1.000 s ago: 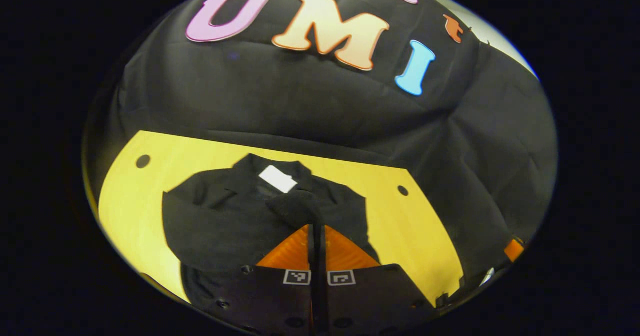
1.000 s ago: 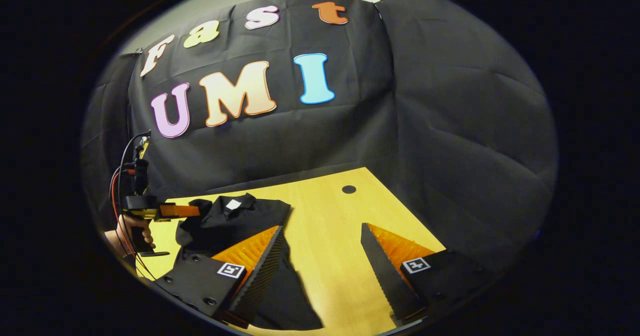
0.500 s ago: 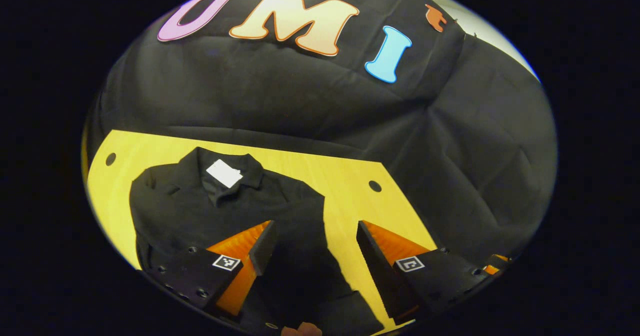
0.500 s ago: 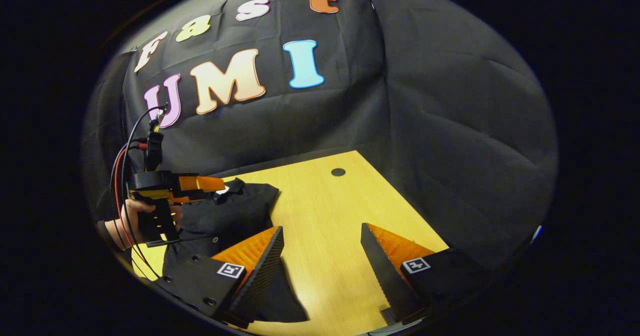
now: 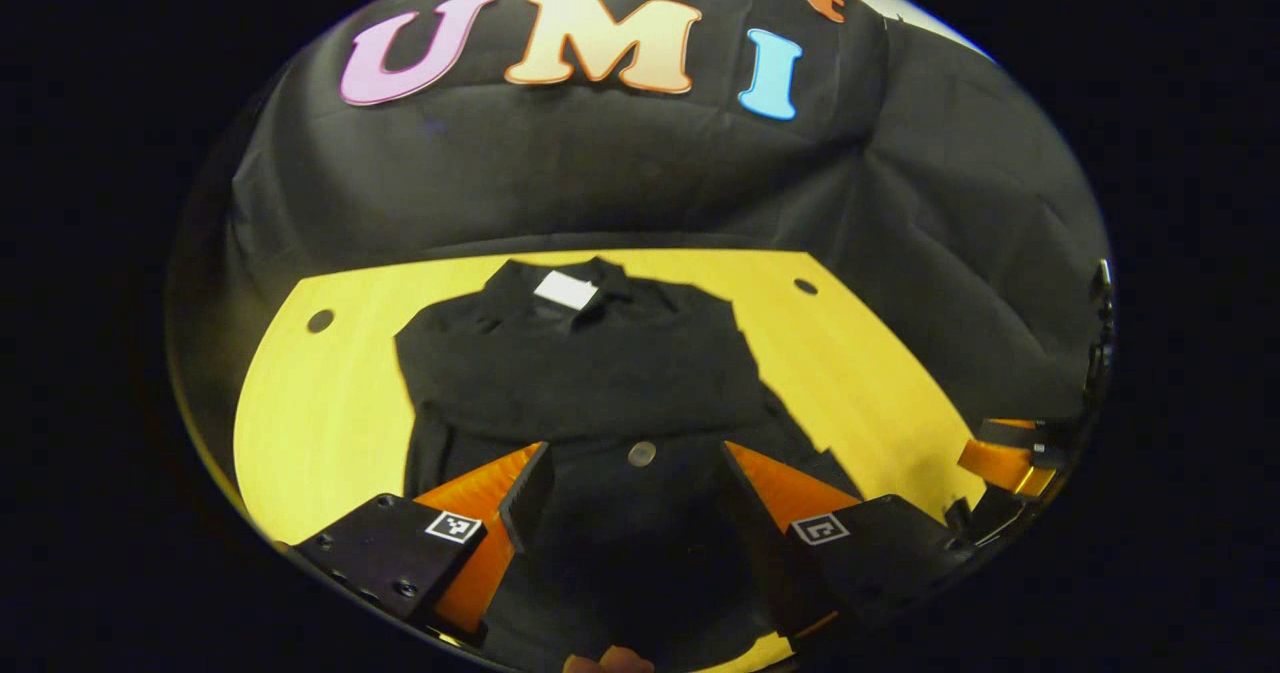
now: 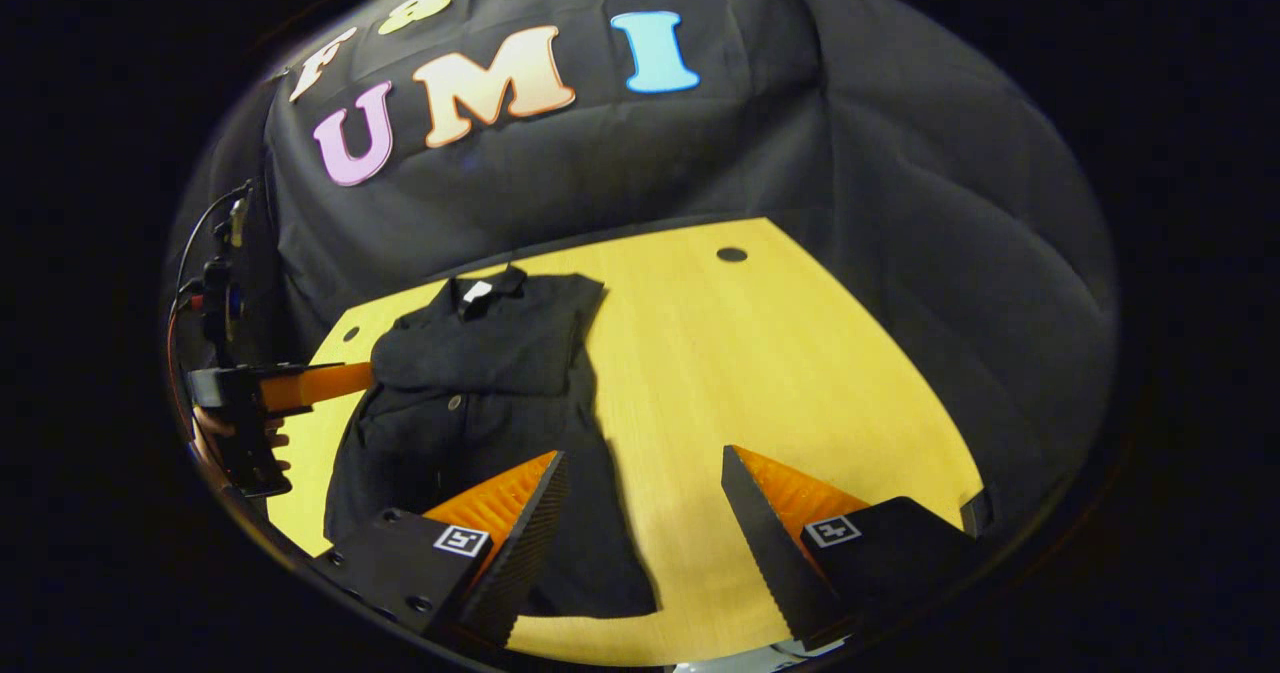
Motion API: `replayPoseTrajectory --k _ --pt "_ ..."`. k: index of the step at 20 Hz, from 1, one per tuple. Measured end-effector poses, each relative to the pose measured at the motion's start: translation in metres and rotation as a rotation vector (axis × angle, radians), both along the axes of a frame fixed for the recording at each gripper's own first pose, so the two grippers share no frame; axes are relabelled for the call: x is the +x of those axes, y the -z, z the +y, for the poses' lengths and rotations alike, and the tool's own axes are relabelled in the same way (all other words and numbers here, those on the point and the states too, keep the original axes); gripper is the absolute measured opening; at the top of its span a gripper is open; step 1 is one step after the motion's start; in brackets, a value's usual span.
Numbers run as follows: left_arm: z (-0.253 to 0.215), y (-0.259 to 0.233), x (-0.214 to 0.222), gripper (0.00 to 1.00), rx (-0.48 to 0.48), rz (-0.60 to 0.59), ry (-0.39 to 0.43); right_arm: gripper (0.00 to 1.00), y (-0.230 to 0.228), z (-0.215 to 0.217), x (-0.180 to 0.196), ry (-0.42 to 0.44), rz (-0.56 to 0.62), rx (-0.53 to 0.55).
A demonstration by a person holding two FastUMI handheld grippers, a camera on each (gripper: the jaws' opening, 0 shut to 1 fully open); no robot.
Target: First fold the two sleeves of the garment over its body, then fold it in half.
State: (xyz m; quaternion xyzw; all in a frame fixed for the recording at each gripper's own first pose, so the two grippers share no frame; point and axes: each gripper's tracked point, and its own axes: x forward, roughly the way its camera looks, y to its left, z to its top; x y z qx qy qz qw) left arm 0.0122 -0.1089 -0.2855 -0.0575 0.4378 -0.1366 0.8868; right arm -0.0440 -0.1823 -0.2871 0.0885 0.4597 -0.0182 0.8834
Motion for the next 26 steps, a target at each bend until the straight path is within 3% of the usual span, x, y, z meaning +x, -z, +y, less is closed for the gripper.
replayPoseTrajectory --k 5,7,8,13,14,15,17,26 --pt "0.065 0.019 -0.078 0.96 0.072 0.107 -0.073 0.99 0.039 0.025 -0.031 -0.041 0.149 0.014" --pt "0.094 0.031 -0.111 0.96 0.134 0.160 -0.089 0.94 0.056 0.032 -0.042 -0.060 0.210 0.006" --pt "0.107 0.037 -0.126 0.96 0.155 0.185 -0.101 0.99 0.063 0.032 -0.048 -0.062 0.242 0.002" --pt "0.138 0.061 -0.192 0.96 0.168 0.333 -0.194 0.95 0.091 0.038 -0.075 -0.037 0.386 0.019" --pt "0.139 0.062 -0.200 0.96 0.171 0.354 -0.203 0.99 0.094 0.038 -0.077 -0.032 0.403 0.022" --pt "0.138 0.067 -0.200 0.96 0.175 0.371 -0.206 0.95 0.097 0.039 -0.079 -0.033 0.412 0.019" --pt "0.139 0.074 -0.207 0.96 0.185 0.401 -0.202 0.99 0.104 0.040 -0.086 -0.043 0.438 0.009" --pt "0.136 0.089 -0.215 0.95 0.206 0.462 -0.184 0.98 0.110 0.040 -0.089 -0.105 0.492 -0.090"
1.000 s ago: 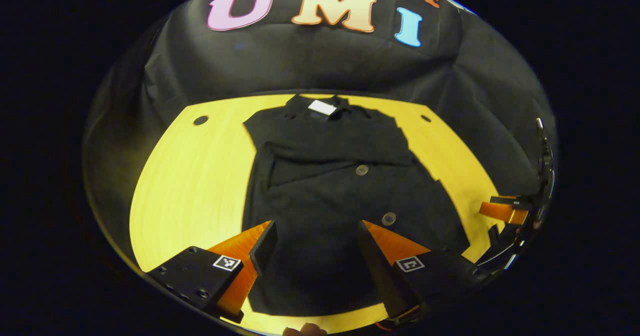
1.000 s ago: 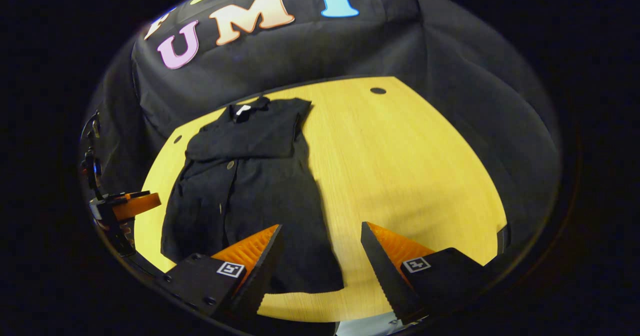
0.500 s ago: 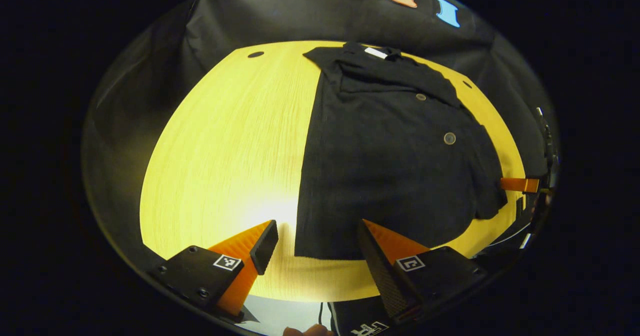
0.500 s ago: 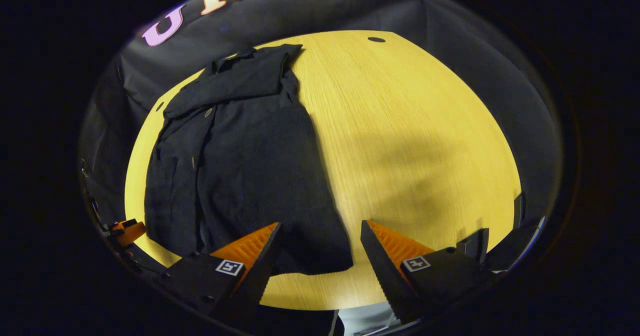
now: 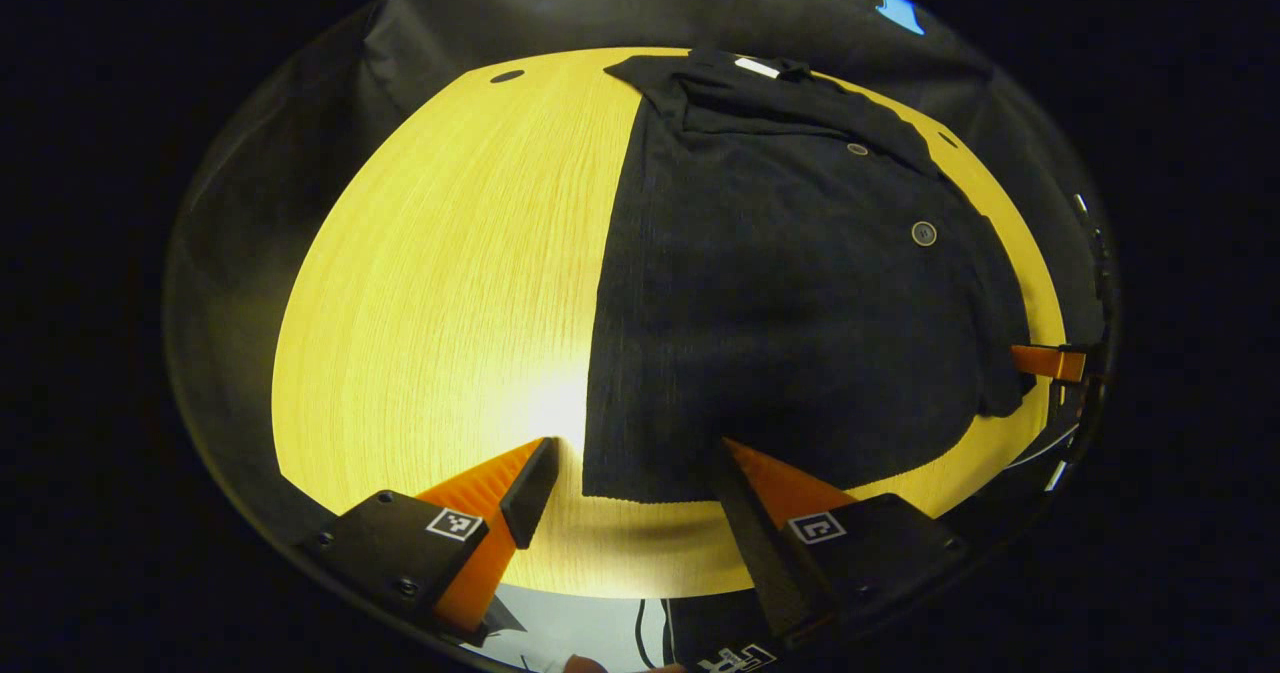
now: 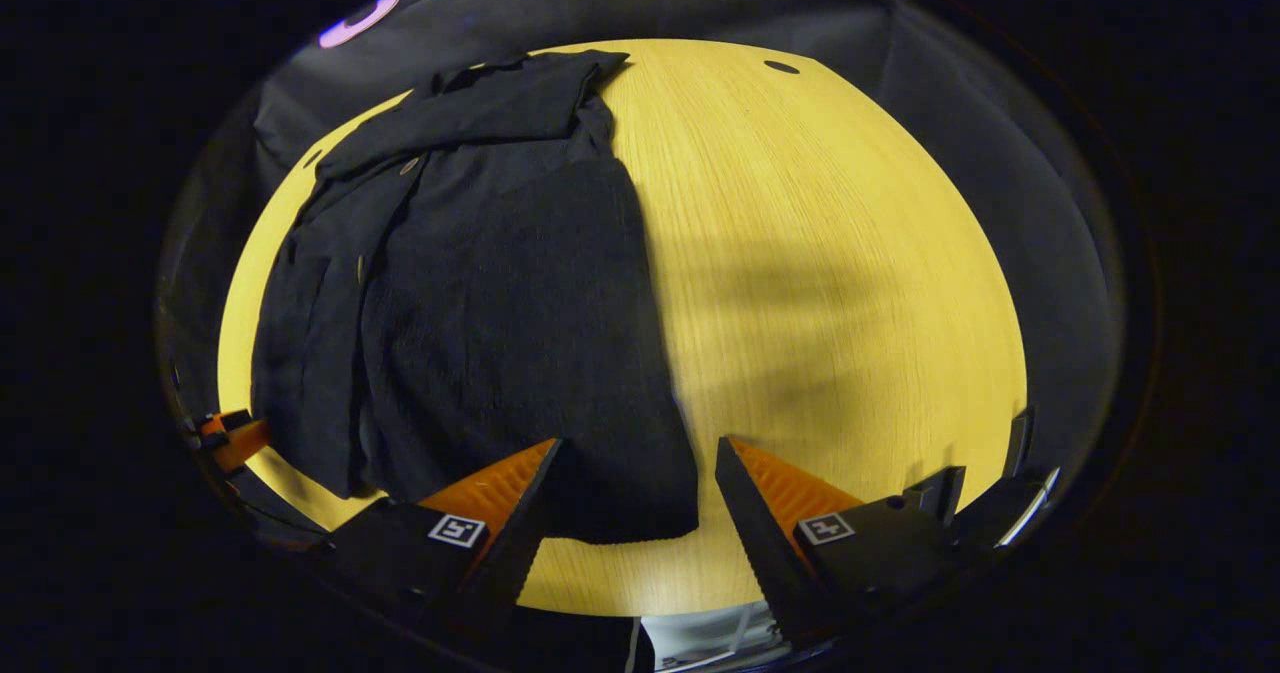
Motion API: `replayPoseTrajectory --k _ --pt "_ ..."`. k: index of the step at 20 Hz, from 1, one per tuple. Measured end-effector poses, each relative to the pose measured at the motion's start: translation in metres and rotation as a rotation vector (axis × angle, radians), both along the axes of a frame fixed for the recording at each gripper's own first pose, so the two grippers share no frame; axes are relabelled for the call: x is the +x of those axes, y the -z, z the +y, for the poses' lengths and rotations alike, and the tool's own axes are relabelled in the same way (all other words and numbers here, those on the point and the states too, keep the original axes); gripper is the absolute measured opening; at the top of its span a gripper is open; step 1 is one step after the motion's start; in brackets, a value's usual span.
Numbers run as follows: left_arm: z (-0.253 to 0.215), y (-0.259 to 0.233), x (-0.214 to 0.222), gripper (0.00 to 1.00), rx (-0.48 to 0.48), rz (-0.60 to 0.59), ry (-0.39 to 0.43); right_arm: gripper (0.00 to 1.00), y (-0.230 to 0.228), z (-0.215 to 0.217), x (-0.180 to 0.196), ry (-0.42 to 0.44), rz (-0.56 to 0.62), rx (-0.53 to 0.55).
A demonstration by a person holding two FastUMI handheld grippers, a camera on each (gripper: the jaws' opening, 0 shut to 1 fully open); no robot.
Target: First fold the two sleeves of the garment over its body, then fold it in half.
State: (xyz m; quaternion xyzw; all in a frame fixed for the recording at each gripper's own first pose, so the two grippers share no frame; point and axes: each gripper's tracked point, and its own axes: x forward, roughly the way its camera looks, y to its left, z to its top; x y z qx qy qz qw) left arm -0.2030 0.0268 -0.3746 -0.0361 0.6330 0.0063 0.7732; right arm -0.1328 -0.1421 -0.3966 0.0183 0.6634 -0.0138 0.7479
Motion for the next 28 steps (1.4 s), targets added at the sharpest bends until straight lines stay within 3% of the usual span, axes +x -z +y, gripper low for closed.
replayPoseTrajectory --k 2,3,7,10,15,19,24,28 --pt "-0.003 0.001 0.001 0.91 -0.007 0.003 0.024 0.79 0.000 0.007 0.002 0.003 -0.004 0.004" --pt "-0.007 -0.001 0.003 0.82 -0.018 0.002 0.031 0.70 0.000 0.010 0.002 -0.004 -0.010 0.011" --pt "-0.018 0.001 0.010 0.06 -0.041 -0.012 0.000 0.11 0.003 0.021 0.006 -0.050 -0.024 0.037" --pt "-0.021 0.002 0.011 0.00 -0.074 -0.019 0.014 0.04 0.002 0.028 0.010 -0.117 -0.056 0.088" --pt "-0.016 -0.009 0.022 0.00 -0.135 -0.019 -0.083 0.04 -0.007 0.043 0.020 -0.083 -0.050 0.129" --pt "-0.022 -0.042 0.055 0.00 -0.148 -0.082 -0.056 0.03 -0.044 0.065 0.054 -0.089 -0.113 0.190" --pt "-0.028 -0.085 0.128 0.00 -0.186 -0.193 -0.039 0.03 -0.091 0.080 0.110 -0.046 -0.211 0.275" --pt "-0.023 -0.115 0.205 0.00 -0.202 -0.310 -0.024 0.02 -0.120 0.084 0.174 -0.071 -0.296 0.293"
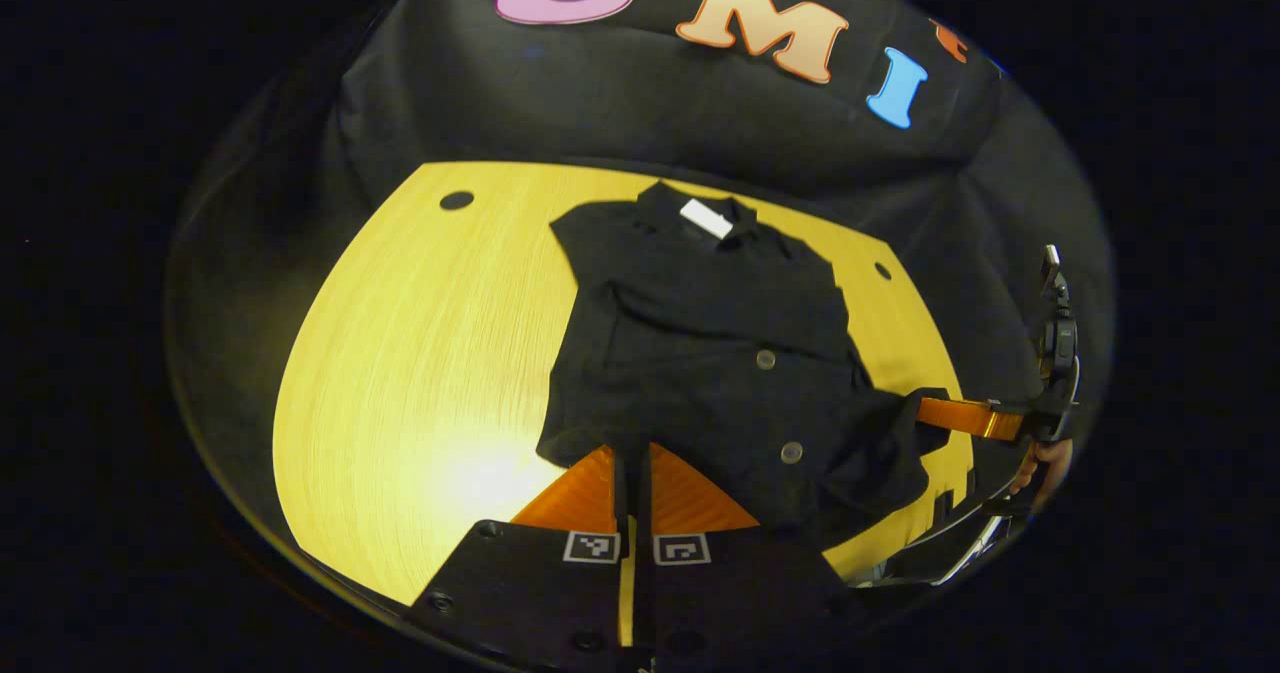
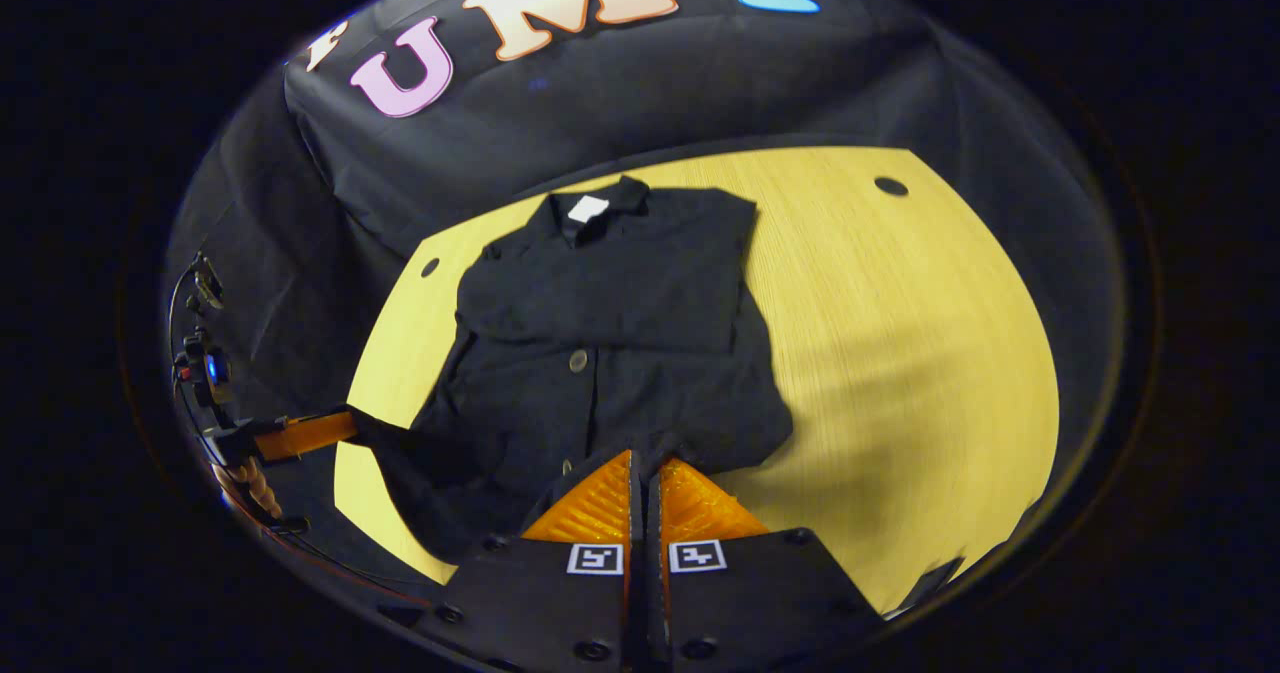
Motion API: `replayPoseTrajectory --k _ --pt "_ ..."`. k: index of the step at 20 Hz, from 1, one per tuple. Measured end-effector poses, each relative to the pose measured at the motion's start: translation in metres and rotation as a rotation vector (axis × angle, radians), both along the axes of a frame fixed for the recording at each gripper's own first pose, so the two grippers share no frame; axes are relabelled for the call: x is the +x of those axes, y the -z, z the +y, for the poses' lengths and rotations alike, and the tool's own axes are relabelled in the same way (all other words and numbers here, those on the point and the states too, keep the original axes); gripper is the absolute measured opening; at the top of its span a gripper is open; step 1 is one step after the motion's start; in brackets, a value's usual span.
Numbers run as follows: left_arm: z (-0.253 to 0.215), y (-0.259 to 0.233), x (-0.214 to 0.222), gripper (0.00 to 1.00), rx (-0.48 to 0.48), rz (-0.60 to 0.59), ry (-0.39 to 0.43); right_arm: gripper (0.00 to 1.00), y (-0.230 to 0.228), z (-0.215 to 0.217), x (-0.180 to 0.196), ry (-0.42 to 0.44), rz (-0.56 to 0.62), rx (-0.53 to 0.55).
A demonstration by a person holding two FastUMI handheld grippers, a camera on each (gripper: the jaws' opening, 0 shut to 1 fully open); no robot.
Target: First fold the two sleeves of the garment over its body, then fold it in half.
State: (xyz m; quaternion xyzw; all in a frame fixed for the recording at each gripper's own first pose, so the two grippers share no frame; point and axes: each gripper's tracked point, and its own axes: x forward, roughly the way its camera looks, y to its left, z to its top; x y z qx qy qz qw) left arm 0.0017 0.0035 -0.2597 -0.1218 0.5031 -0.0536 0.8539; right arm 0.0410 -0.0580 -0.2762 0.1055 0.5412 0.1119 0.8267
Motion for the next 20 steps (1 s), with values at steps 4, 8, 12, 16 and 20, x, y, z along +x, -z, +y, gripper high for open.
replayPoseTrajectory --k 4,8,12,16,20 --pt "0.014 -0.011 0.082 0.00 0.067 -0.138 0.024 0.03 -0.026 0.004 0.078 -0.001 -0.105 0.000" --pt "0.018 -0.012 0.141 0.00 0.045 -0.210 -0.014 0.02 -0.036 0.007 0.147 -0.007 -0.176 -0.018" --pt "0.037 -0.003 0.215 0.00 0.048 -0.287 -0.076 0.02 -0.035 0.006 0.229 0.020 -0.231 -0.036" --pt "0.050 0.019 0.288 0.00 0.046 -0.381 -0.134 0.02 -0.018 0.003 0.302 0.081 -0.268 -0.042" --pt "0.062 0.069 0.321 0.00 0.098 -0.377 -0.157 0.02 0.025 -0.007 0.334 0.088 -0.271 -0.153"
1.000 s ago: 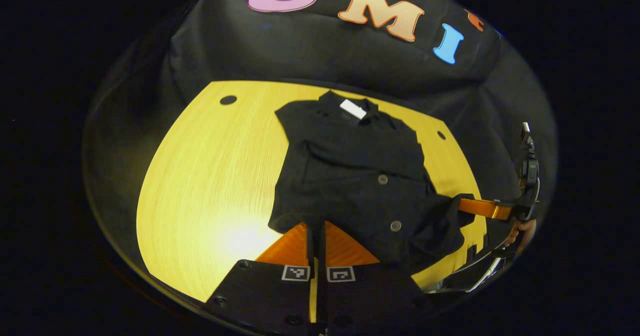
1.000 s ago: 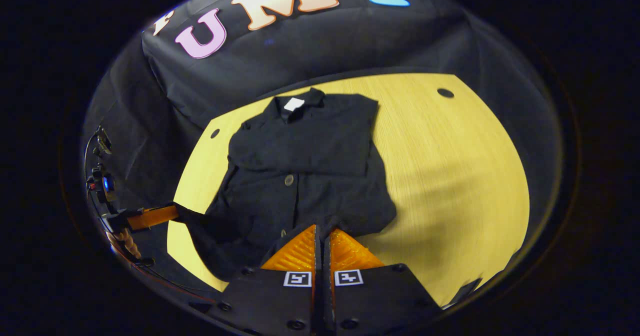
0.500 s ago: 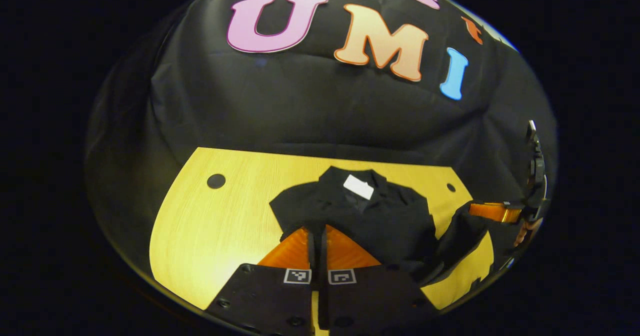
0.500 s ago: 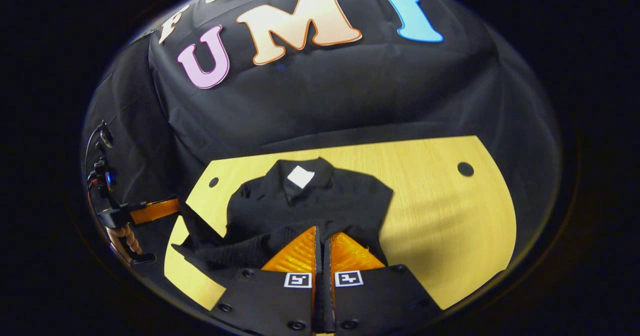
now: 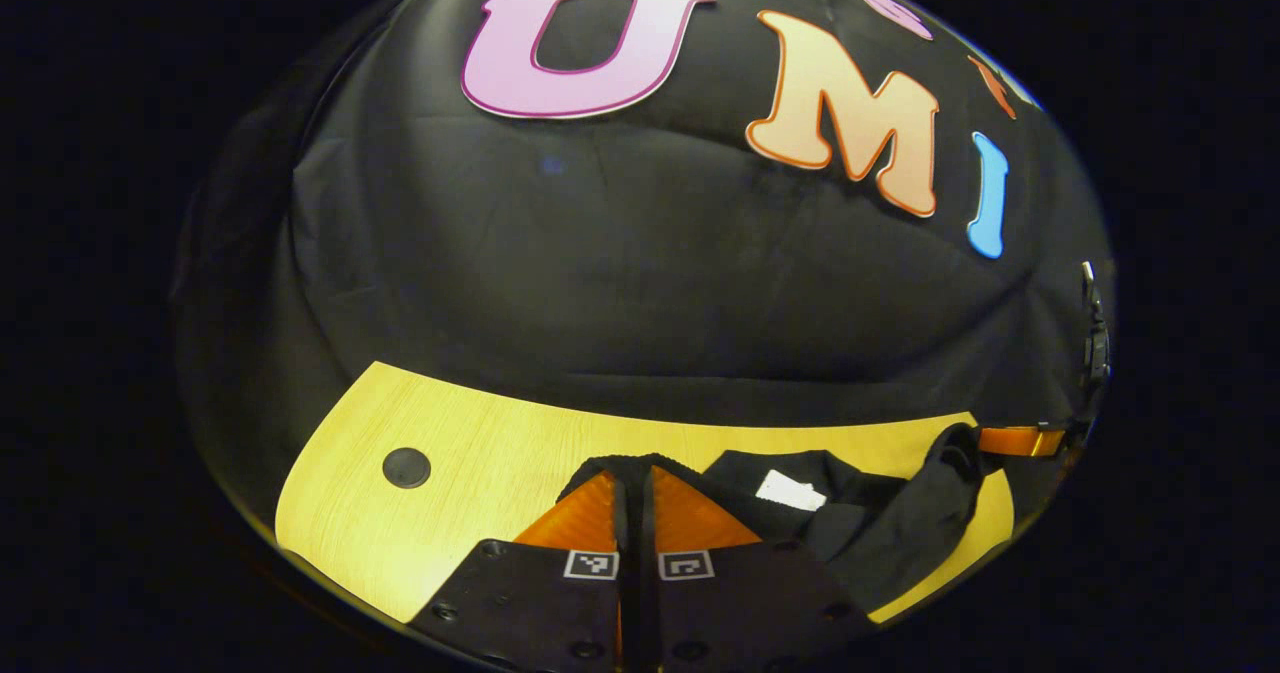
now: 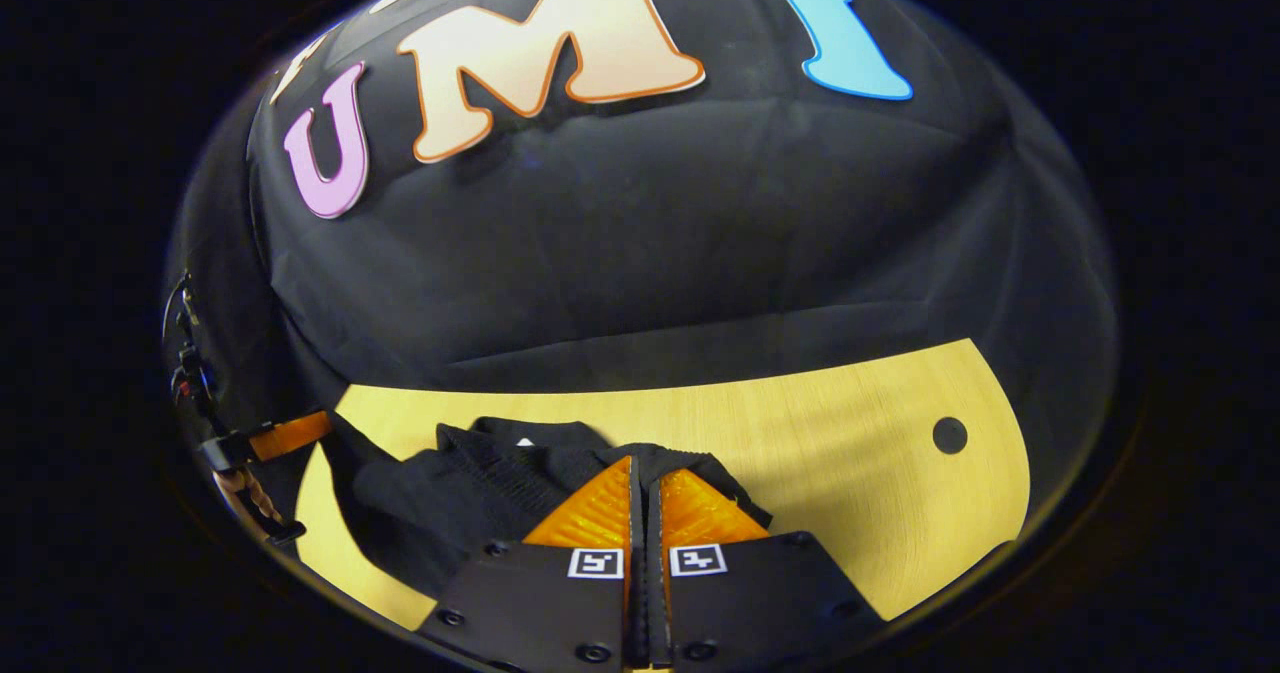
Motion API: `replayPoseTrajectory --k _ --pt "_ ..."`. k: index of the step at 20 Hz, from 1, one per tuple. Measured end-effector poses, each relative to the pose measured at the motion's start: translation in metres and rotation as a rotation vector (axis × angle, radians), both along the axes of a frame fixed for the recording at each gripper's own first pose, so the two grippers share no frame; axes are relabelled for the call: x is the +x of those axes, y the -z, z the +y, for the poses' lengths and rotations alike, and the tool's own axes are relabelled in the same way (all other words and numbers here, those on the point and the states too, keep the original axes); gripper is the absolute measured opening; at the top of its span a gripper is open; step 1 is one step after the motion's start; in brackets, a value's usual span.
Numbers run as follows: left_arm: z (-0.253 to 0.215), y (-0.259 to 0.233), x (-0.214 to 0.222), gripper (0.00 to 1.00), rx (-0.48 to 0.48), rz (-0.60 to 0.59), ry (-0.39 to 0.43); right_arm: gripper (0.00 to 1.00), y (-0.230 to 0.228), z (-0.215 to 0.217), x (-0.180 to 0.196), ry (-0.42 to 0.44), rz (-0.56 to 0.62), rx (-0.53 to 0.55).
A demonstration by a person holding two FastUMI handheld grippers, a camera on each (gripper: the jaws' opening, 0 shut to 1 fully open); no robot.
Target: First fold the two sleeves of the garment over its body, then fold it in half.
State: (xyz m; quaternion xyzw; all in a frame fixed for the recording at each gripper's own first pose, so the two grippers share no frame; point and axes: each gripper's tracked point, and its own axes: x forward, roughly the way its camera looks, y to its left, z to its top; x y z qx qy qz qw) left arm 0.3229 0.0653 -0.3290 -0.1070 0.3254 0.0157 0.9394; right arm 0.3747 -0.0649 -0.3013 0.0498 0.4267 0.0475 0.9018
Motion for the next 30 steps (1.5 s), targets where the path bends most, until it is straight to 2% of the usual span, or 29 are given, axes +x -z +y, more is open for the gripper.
replayPoseTrajectory --k 2,5,6,7,8,12,16,22,26,30 --pt "0.004 0.008 0.011 0.15 0.027 -0.019 -0.009 0.18 0.014 -0.006 0.000 0.005 0.019 -0.056" --pt "0.005 0.012 0.012 0.71 0.076 -0.013 -0.005 0.67 0.013 -0.016 0.001 0.008 -0.026 -0.130" --pt "0.003 0.012 0.007 0.89 0.091 0.009 0.004 0.65 0.004 -0.017 0.002 0.007 -0.057 -0.141" --pt "0.001 0.008 0.001 0.94 0.097 0.014 0.009 0.82 -0.002 -0.018 0.002 0.018 -0.085 -0.151" --pt "-0.002 0.002 -0.003 0.95 0.102 0.004 0.017 1.00 -0.013 -0.020 -0.002 0.028 -0.111 -0.147" --pt "-0.021 -0.044 -0.019 0.96 0.143 -0.099 0.064 1.00 -0.057 -0.023 -0.022 0.062 -0.239 -0.132" --pt "-0.040 -0.112 -0.043 0.96 0.192 -0.268 0.102 1.00 -0.113 -0.035 -0.058 0.079 -0.404 -0.224" --pt "-0.046 -0.241 -0.109 0.94 0.109 -0.535 0.056 0.99 -0.213 -0.012 -0.143 0.039 -0.644 -0.276" --pt "-0.030 -0.292 -0.178 0.93 0.109 -0.593 0.039 0.99 -0.251 0.018 -0.210 0.001 -0.716 -0.255" --pt "-0.020 -0.309 -0.240 0.92 0.076 -0.593 -0.014 0.98 -0.269 0.048 -0.270 0.002 -0.718 -0.163"
